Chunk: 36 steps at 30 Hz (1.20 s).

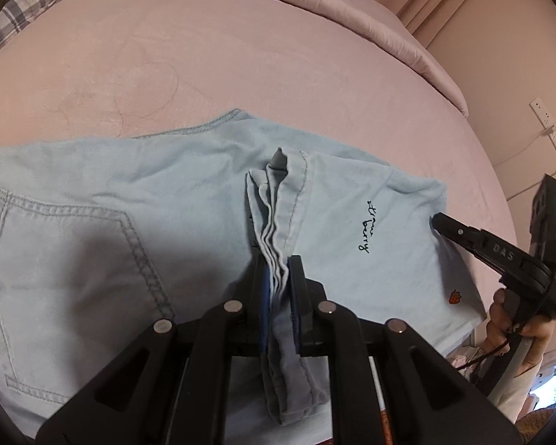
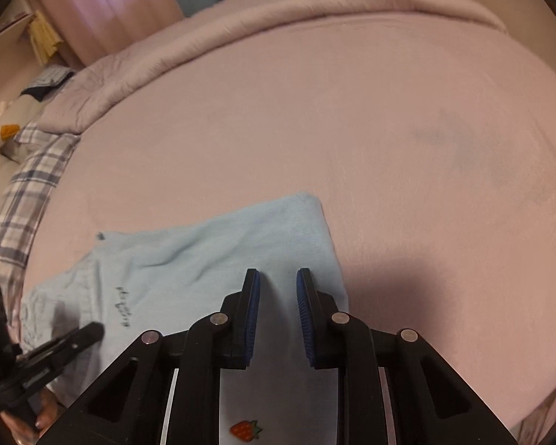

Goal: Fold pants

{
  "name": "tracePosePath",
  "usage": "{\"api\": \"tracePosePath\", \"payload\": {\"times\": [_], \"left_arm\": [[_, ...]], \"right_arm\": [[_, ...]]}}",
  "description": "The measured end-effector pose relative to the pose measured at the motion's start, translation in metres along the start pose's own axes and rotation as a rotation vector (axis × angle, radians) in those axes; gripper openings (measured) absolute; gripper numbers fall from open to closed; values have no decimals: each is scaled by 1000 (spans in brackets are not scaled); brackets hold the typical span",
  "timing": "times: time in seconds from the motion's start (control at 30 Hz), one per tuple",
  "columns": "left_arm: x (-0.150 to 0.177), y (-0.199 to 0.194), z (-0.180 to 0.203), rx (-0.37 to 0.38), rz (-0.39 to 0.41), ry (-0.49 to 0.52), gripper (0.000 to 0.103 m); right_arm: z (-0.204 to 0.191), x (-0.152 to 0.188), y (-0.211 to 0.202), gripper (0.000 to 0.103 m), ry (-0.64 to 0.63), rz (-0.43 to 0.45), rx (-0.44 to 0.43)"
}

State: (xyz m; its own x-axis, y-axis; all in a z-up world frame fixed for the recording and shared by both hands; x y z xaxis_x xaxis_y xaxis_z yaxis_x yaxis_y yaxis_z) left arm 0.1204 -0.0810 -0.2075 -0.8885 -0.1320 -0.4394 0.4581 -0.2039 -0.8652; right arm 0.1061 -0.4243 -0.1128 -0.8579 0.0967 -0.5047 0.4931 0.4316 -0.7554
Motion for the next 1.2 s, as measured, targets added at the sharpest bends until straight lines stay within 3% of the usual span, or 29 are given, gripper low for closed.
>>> {"api": "tracePosePath", "payload": {"times": [0.5, 0.9, 1.2], "left_arm": [[12, -3, 0, 5, -3, -32, 13], [28, -11, -4, 27, 15, -70, 14], [39, -16, -1, 1, 52, -51, 15]], "right_arm": [[11, 63, -48, 23, -1, 39, -80], [11, 61, -45, 23, -2, 88, -59], [10, 65, -45, 23, -15, 93, -24]]}}
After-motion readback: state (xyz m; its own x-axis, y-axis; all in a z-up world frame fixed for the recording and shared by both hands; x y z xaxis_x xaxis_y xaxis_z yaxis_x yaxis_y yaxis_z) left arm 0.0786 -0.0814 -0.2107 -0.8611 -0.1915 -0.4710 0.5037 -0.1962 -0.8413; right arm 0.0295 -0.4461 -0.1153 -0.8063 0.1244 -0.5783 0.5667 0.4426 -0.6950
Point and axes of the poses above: each gripper's, at about its wrist camera, not at the fingertips, and y roughly the way its jaws point, z to its right, x to its underside, the point moved 6 cm from there along y, roughly the way its jaws point, and after that the axes turned 9 degrees about -x, right-handed, at the moved point
